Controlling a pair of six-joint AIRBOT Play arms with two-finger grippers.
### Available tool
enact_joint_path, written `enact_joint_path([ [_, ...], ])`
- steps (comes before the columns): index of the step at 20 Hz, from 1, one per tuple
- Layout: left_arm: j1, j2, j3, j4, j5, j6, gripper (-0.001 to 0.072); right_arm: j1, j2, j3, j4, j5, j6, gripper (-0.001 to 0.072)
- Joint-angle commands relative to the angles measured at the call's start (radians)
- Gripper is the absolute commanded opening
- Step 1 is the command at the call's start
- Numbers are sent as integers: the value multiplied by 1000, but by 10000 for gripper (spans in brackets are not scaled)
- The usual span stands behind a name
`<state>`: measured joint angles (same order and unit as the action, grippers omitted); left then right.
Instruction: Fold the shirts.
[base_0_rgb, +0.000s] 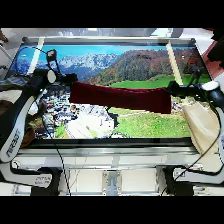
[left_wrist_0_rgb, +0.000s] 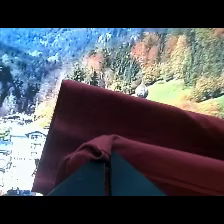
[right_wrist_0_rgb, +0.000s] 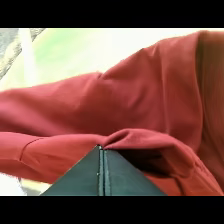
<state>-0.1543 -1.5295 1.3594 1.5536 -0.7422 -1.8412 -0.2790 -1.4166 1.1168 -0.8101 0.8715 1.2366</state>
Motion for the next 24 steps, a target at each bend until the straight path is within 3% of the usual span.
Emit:
enact_joint_path([
  [1,-3,-101,39,14,-6,10,9,64,-169,63,1,-102,-7,28],
  [9,-3,-150,40,12,85,8,24,111,-294,91,-5,-178,-3,31],
  [10,-3,-148,40,10,90,8,74,111,-294,100,-6,-164,-4,32],
  [12,-3,-134,60,12,80,9,518,108,-293,151,-14,-103,-18,59],
  [13,-1,-122,82,17,66,9,566,104,-289,189,-19,-59,-37,110],
  [15,-1,-90,141,45,48,9,567,79,-269,279,-26,43,-37,346],
  [16,-1,-68,168,45,50,9,567,59,-252,319,-32,93,-37,385],
  [19,-5,-12,225,-6,98,18,567,-8,-214,378,-131,189,-25,413],
  [20,-12,6,227,-78,150,87,566,-35,-216,378,-153,218,3,472],
  [24,-142,30,227,-389,282,733,568,-127,-266,339,-168,313,23,484],
])
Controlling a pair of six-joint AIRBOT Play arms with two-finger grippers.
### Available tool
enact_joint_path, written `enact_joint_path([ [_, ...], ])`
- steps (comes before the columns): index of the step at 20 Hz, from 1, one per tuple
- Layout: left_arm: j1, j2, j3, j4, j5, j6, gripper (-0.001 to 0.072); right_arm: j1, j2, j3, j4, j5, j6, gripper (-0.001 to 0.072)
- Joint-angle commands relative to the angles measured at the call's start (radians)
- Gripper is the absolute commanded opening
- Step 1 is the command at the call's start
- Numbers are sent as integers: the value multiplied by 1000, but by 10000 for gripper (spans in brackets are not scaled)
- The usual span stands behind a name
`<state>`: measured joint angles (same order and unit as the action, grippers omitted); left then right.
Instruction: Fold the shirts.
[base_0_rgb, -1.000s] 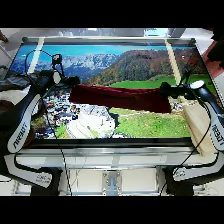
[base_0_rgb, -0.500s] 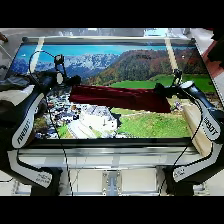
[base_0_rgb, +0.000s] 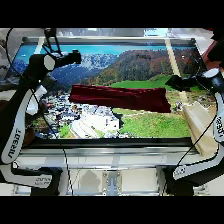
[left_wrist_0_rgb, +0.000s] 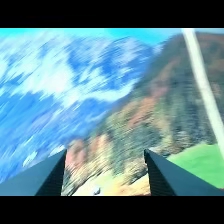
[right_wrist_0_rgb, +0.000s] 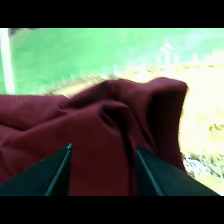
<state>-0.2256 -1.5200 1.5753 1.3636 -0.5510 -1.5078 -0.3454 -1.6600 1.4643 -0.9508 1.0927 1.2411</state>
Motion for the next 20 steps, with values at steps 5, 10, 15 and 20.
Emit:
enact_joint_path([
  [5,-237,-14,11,-160,40,470,568,-131,-154,-17,83,132,8,701],
  [10,-255,-21,11,-158,-27,368,659,-152,-237,-17,181,120,-95,702],
  [15,-255,-21,11,-158,-45,351,658,-155,-305,-15,338,122,-173,702],
  [20,-255,-22,11,-158,-46,333,656,-134,-333,-15,409,163,-191,698],
])
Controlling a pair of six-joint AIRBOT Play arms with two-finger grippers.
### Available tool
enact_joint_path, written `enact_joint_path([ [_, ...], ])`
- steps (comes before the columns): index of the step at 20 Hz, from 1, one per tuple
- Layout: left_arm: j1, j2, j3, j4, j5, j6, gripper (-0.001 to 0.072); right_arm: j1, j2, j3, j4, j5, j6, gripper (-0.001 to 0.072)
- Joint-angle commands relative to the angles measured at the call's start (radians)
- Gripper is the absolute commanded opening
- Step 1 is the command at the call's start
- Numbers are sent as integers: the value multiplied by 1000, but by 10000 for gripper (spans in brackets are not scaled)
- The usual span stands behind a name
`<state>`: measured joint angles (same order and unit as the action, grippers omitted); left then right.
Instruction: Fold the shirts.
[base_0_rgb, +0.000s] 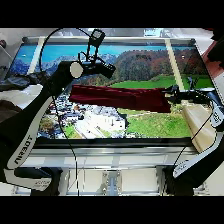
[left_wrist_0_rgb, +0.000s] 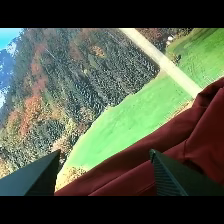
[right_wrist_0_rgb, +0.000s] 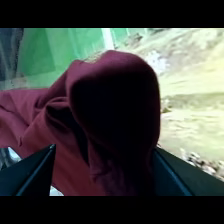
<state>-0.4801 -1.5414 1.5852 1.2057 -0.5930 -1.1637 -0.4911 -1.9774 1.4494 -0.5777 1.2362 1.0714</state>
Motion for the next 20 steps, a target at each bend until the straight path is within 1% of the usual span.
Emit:
enact_joint_path([
  [1,0,0,1,0,-4,-11,656,21,-16,0,33,21,-21,691],
  [5,-1,0,0,0,-4,-18,653,58,-16,0,29,21,-15,678],
  [6,-1,0,0,0,-5,-18,647,69,-16,0,28,21,-15,655],
  [7,-1,-1,0,0,-5,-18,647,80,-16,0,28,21,-13,595],
  [8,0,-2,0,0,-5,-18,645,89,-15,0,29,19,-8,510],
  [9,0,-3,0,0,-4,-18,624,98,-15,0,32,19,-1,365],
  [10,0,-8,0,0,-4,-18,484,101,-15,0,37,24,2,195],
  [11,0,-20,0,0,-4,-18,301,105,-15,0,45,36,2,85],
  [12,0,-39,0,-1,-4,-18,134,105,-14,0,63,54,2,34],
  [13,-1,-62,0,-2,-4,-18,14,105,-10,0,79,68,2,33],
  [14,-2,-93,0,-5,-5,-38,11,105,1,0,86,76,2,33],
  [17,-2,-192,0,-8,-32,-185,11,107,61,0,85,90,3,32],
  [18,-3,-227,0,-26,-47,-211,11,111,89,0,85,93,5,31],
  [20,-13,-288,0,-66,-71,-210,10,123,157,0,80,95,9,31],
])
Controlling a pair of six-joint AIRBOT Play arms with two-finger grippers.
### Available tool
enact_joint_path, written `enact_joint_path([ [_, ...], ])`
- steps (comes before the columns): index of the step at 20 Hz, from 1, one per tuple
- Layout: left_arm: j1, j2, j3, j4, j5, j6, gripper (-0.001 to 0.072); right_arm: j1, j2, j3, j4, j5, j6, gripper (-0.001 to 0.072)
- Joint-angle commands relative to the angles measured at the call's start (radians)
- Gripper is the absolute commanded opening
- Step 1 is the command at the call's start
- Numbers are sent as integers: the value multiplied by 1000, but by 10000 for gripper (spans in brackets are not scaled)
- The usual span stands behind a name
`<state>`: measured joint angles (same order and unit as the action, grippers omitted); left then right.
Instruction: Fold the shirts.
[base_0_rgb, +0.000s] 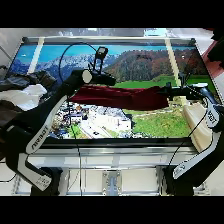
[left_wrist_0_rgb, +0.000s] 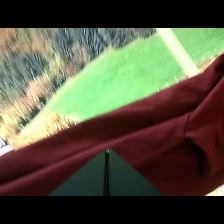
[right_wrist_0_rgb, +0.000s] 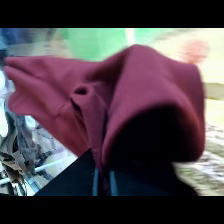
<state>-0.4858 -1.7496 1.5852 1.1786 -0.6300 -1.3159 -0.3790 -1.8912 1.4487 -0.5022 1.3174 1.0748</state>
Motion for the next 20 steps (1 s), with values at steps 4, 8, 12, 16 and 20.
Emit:
enact_joint_path([
  [4,-43,-151,0,-57,-40,-57,11,61,187,1,-21,16,33,31],
  [8,-48,-164,1,-55,-11,-57,10,134,270,1,-21,21,54,31],
  [12,-48,-166,1,-56,-17,-56,10,195,298,60,-26,51,72,30],
  [16,-51,-168,1,-60,-23,-56,10,236,299,156,-41,64,105,31],
  [20,-77,-168,1,-157,-23,-45,11,250,301,212,-120,122,139,30],
])
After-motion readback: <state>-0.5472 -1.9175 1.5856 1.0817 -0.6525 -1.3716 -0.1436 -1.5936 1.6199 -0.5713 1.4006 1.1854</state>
